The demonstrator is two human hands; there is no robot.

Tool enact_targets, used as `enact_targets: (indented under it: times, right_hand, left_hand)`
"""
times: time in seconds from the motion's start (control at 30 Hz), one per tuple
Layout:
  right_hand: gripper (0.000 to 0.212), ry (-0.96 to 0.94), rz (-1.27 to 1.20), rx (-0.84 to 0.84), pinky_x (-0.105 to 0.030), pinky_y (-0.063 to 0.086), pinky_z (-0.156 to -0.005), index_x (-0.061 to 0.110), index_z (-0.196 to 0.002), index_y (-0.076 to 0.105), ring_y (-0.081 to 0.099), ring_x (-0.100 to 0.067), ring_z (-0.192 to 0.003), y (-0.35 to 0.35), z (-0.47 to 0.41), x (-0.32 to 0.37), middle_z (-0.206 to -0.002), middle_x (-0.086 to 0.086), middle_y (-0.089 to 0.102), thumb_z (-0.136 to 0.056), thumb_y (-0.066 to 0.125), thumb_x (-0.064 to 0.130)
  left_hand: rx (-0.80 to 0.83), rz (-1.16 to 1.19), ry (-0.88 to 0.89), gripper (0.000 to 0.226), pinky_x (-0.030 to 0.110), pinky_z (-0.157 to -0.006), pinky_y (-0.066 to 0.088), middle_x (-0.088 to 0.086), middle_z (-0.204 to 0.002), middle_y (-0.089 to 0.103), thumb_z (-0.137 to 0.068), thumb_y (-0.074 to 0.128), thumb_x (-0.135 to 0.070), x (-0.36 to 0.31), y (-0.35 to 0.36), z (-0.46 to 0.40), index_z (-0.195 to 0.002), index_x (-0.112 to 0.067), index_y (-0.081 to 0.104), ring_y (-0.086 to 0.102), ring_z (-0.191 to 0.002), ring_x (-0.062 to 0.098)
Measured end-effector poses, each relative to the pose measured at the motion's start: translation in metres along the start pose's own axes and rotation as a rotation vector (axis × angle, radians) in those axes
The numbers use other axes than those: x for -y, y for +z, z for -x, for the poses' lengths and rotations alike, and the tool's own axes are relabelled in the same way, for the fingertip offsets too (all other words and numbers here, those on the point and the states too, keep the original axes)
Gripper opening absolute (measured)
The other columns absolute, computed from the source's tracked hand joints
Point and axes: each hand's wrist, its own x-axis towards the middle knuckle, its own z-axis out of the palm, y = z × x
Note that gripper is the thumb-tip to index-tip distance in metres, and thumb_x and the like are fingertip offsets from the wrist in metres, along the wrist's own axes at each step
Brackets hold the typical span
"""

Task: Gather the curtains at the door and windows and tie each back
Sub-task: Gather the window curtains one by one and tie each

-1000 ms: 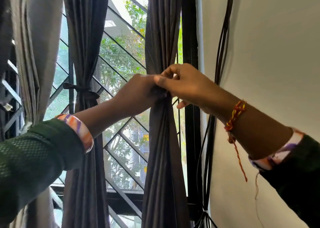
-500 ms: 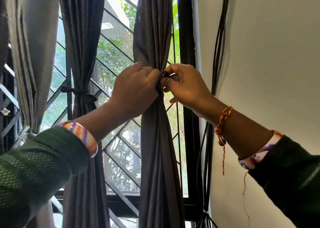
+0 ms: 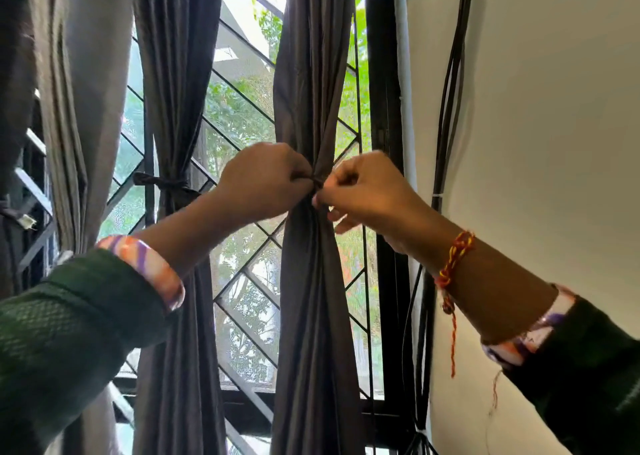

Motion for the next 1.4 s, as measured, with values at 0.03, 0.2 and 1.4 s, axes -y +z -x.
enact_targets:
  times: [0.03,0.2,1.4]
  right_hand:
    - [0.009,0.015,-0.014,0.054,-0.036,0.057,-0.056,-0.001,-0.076,0.062,0.06,-0.02,-0.052,0.003,0.005,-0.002,-0.07,-0.019,0.062,-0.075,0.071,0.002]
    - [0.034,-0.015,0.001,-0.029,-0.049,0.059,-0.067,-0.007,-0.072,0.068,0.069,-0.029,-0.064,0.008,0.008,-0.015,-0.07,-0.024,0.068,-0.068,0.081,0.024]
    - [0.018,-0.427,0.379,0.163,-0.039,0.051,-0.07,0.023,-0.1,0.053,0.063,-0.032,-0.082,0.111,0.058,-0.025,-0.085,-0.004,0.068,-0.083,0.051,0.028]
  left_hand:
    - [0.136,0.149,-0.065,0.027,0.032,-0.064,0.039,0.016,-0.083,0.066,-0.084,0.052,-0.031,0.002,-0.002,-0.005,-0.086,-0.01,0.069,0.056,-0.079,0.027]
    - [0.478,0.567,-0.137,0.022,0.014,-0.053,0.034,0.001,-0.066,0.045,-0.094,0.048,-0.015,0.004,-0.002,-0.009,-0.075,-0.007,0.056,0.039,-0.061,0.006]
    - [0.345,0.88,-0.618,0.012,0.012,-0.049,0.047,-0.001,-0.072,0.074,-0.085,0.06,-0.005,0.101,0.051,0.169,-0.09,-0.011,0.07,0.063,-0.06,0.003]
